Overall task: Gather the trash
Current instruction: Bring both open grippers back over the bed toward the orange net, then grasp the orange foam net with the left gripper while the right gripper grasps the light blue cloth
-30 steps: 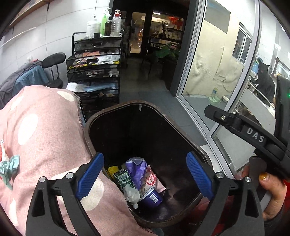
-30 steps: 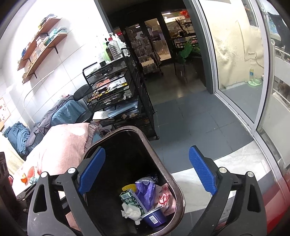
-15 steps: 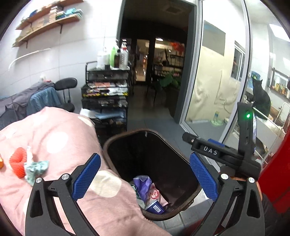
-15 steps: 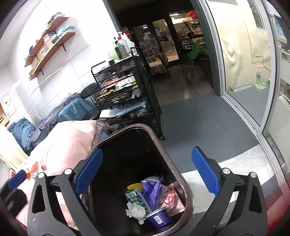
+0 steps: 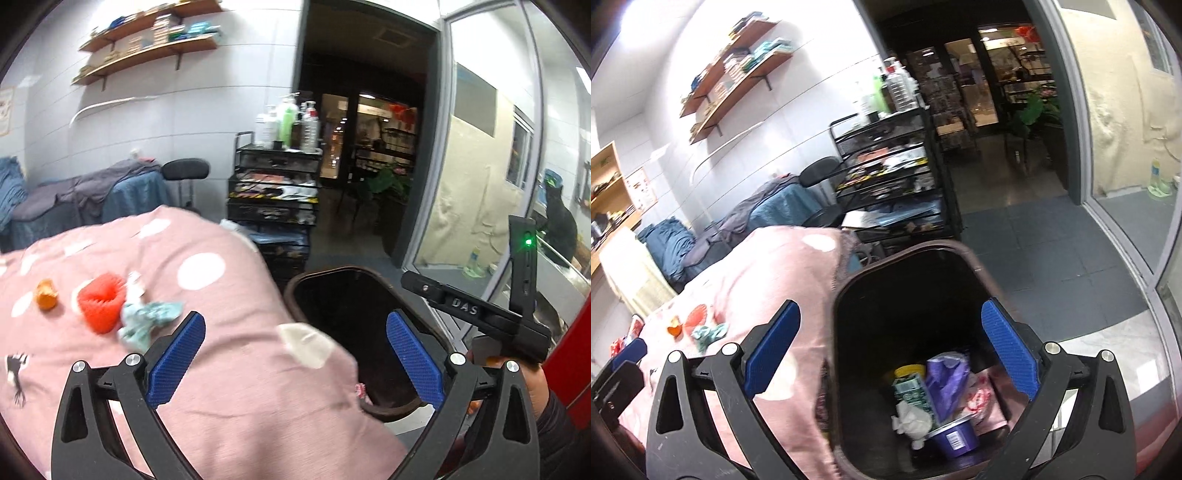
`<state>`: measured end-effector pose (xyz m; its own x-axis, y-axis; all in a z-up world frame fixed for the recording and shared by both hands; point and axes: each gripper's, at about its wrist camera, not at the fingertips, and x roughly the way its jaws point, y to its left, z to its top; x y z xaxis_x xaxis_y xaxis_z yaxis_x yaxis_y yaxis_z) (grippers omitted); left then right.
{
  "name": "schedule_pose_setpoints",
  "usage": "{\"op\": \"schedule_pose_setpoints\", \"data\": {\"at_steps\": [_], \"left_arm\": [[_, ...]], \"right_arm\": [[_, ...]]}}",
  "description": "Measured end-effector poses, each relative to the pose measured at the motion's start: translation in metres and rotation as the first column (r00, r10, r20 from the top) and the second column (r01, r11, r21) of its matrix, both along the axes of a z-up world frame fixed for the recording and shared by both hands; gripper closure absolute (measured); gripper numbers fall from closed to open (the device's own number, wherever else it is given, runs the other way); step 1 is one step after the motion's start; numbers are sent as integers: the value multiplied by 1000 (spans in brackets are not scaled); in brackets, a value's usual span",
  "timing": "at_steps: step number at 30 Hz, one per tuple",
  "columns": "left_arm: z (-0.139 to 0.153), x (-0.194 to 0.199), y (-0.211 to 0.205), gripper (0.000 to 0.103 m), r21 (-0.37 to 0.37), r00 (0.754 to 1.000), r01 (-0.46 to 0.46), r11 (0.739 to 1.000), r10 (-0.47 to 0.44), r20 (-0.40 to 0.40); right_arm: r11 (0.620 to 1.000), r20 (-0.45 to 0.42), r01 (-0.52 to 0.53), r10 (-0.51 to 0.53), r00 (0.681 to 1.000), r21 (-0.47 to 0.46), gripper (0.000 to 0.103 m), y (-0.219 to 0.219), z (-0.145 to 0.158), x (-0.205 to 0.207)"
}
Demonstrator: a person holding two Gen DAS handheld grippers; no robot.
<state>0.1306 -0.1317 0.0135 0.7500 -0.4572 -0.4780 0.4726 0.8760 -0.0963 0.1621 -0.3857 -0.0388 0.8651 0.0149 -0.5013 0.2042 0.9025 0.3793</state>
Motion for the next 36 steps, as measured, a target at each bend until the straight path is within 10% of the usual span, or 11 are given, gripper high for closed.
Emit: {"op": "schedule_pose_setpoints", "data": {"at_steps": [10,23,34,36], "left_arm": [[-16,15,89,5,-10,977,-192,981,190,-97],[-29,28,202,6,-19,920,-358,934,349,-178],[-38,59,202,7,53,920,-320,946,323,-222],[-39,67,201,7,68,921,-308,949,316,-226]], "right_arm": [[964,-25,-263,263,965,-29,6,78,12,31],[805,-166,-586,568,806,-93,7,202,13,79],[721,-343,-684,618,707,-110,40,273,-7,147],[720,-376,-689,616,693,-90,63,277,-12,158]]}}
